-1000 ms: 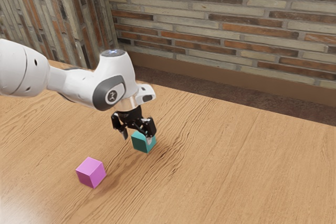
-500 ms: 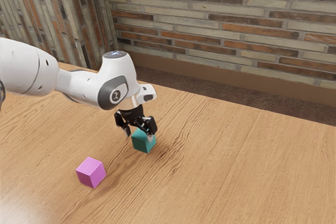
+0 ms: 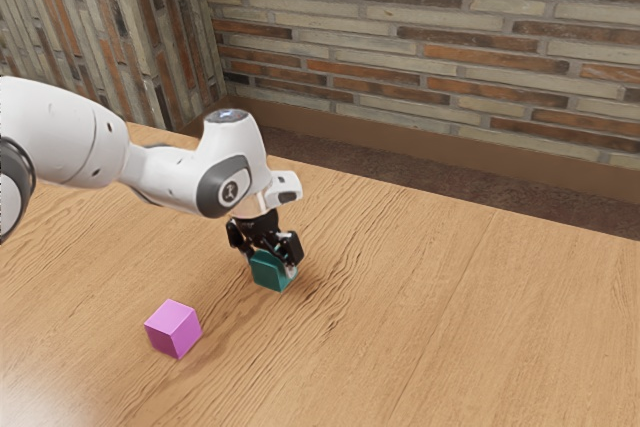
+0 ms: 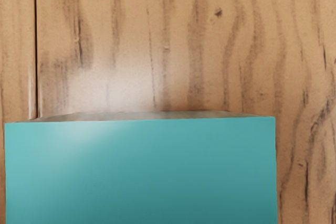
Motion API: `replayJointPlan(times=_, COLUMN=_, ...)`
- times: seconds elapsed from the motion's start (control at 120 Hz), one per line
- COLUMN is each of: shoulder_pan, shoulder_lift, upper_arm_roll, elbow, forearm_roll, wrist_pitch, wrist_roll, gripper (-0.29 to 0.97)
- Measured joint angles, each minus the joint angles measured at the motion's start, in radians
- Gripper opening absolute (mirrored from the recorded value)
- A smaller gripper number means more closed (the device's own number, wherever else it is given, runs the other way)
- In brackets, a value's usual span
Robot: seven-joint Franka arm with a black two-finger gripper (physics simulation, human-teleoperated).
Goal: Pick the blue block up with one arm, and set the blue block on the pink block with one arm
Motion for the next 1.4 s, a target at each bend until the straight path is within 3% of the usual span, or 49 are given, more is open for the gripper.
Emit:
replayJointPlan(times=0.458, shoulder_pan=0.001, shoulder_lift=0.035, upper_arm_roll=0.000, elbow=0.031, forearm_roll=0.002, wrist_pitch=0.007, wrist_roll=0.029, gripper=0.67)
replayJointPlan(times=0.708, shoulder_pan=0.002, shoulder_lift=0.024, upper_arm_roll=0.001, elbow=0.031, forearm_roll=0.011, wrist_pitch=0.008, wrist_roll=0.028, gripper=0.35)
replayJointPlan(times=0.767, shoulder_pan=0.002, shoulder_lift=-0.020, upper_arm_roll=0.004, elbow=0.006, forearm_roll=0.016, wrist_pitch=0.008, wrist_roll=0.024, gripper=0.33)
replayJointPlan(times=0.883, shoulder_pan=0.009, shoulder_lift=-0.283, upper_arm_roll=0.012, elbow=-0.243, forearm_roll=0.023, wrist_pitch=0.007, wrist_roll=-0.011, gripper=0.33)
replayJointPlan(times=1.017, shoulder_pan=0.061, shoulder_lift=-0.505, upper_arm_roll=0.014, elbow=-0.446, forearm_roll=0.027, wrist_pitch=0.002, wrist_roll=-0.054, gripper=0.34)
replayJointPlan(times=1.158, shoulder_pan=0.147, shoulder_lift=-0.574, upper_arm_roll=0.012, elbow=-0.532, forearm_roll=0.037, wrist_pitch=-0.002, wrist_roll=-0.088, gripper=0.35)
replayJointPlan(times=1.4, shoulder_pan=0.163, shoulder_lift=-0.603, upper_arm_roll=-0.019, elbow=-0.593, forearm_roll=0.043, wrist_pitch=-0.004, wrist_roll=-0.130, gripper=0.36)
